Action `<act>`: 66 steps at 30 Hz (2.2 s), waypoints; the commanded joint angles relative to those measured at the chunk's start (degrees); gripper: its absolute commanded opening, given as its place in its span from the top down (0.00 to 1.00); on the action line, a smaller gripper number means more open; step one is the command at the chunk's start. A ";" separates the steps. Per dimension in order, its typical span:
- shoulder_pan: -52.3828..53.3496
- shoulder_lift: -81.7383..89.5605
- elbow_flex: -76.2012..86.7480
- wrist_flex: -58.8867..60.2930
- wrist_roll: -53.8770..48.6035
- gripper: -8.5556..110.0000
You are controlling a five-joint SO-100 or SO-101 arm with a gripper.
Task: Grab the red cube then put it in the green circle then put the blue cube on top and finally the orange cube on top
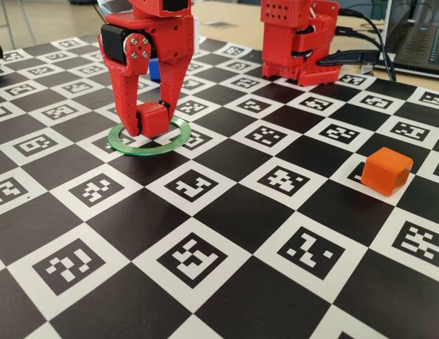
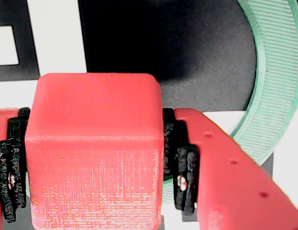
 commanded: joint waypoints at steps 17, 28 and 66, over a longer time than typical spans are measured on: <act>1.76 1.14 -0.62 -0.97 -2.20 0.89; 1.58 0.00 -1.23 -0.35 -2.46 0.89; 2.64 1.67 0.70 -1.85 0.26 0.68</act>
